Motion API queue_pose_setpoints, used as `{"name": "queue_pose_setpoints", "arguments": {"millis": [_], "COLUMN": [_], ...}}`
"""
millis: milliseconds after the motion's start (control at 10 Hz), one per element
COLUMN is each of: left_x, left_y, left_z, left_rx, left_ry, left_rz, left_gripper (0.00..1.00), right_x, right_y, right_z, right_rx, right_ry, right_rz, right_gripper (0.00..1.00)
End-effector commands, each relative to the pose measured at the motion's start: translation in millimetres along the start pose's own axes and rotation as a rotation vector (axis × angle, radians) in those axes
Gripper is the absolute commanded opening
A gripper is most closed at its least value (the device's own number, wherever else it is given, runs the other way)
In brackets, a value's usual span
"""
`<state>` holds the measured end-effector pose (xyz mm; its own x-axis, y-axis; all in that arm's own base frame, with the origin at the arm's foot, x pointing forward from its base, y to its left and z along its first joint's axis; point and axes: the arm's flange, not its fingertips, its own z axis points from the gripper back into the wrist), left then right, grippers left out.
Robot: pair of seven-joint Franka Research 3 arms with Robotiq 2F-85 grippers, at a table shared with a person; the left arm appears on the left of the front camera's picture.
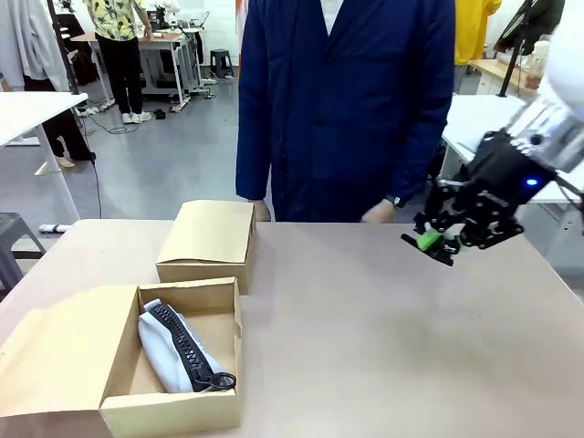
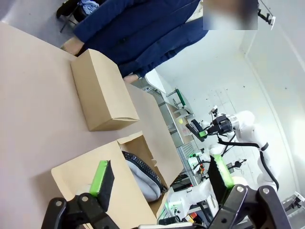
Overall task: Place items inside the box.
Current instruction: Pick up a Pencil pouch or Stapler and place it inside the Mailer Box closest to the robot.
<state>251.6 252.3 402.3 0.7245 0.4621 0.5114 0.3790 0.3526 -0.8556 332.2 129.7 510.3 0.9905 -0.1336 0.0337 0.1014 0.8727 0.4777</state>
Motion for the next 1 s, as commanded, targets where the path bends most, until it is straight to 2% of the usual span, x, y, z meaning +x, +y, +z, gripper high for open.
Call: {"name": "queue_pose_setpoints", "arguments": {"millis": [0,100,200,400,500,700,800,900], "left_x": [-0.4,-0.4,-0.4,-0.4,-0.4,-0.4,-0.4,-0.4], "left_y": [-0.7,-0.7,-0.7,-0.7,-0.7,-0.7,-0.7,-0.7], "left_z": [-0.9,-0.9,-0.9,-0.9,-0.9,-0.9,-0.9,-0.9], "left_rx": [-0.019,-0.019,-0.019,-0.019,-0.019,-0.019,-0.019,-0.019], "left_ry": [-0.018,-0.018,-0.018,-0.018,-0.018,-0.018,-0.018,-0.018], "left_rz": [-0.02,-0.02,-0.02,-0.02,-0.02,-0.02,-0.02,-0.02], "left_gripper": [1.0,1.0,1.0,1.0,1.0,1.0,1.0,1.0], "right_x": [-7.9,-5.9,-12.4,-45.3,-67.5,-98.7,-98.8,-98.8], "right_y": [44.7,87.7,129.8,195.3,216.3,221.8,230.2,230.2], "right_z": [-29.9,-58.3,-82.1,-131.4,-154.4,-183.4,-166.8,-166.8], "right_rx": [0.065,0.059,0.104,0.141,0.168,0.064,0.124,0.124], "right_ry": [0.001,-0.029,-0.036,0.04,0.107,0.33,0.134,0.134], "right_rz": [0.109,0.129,0.203,0.418,0.566,0.802,0.557,0.557], "right_gripper": [0.37,0.37,0.37,0.37,0.37,0.37,0.37,0.37]}}
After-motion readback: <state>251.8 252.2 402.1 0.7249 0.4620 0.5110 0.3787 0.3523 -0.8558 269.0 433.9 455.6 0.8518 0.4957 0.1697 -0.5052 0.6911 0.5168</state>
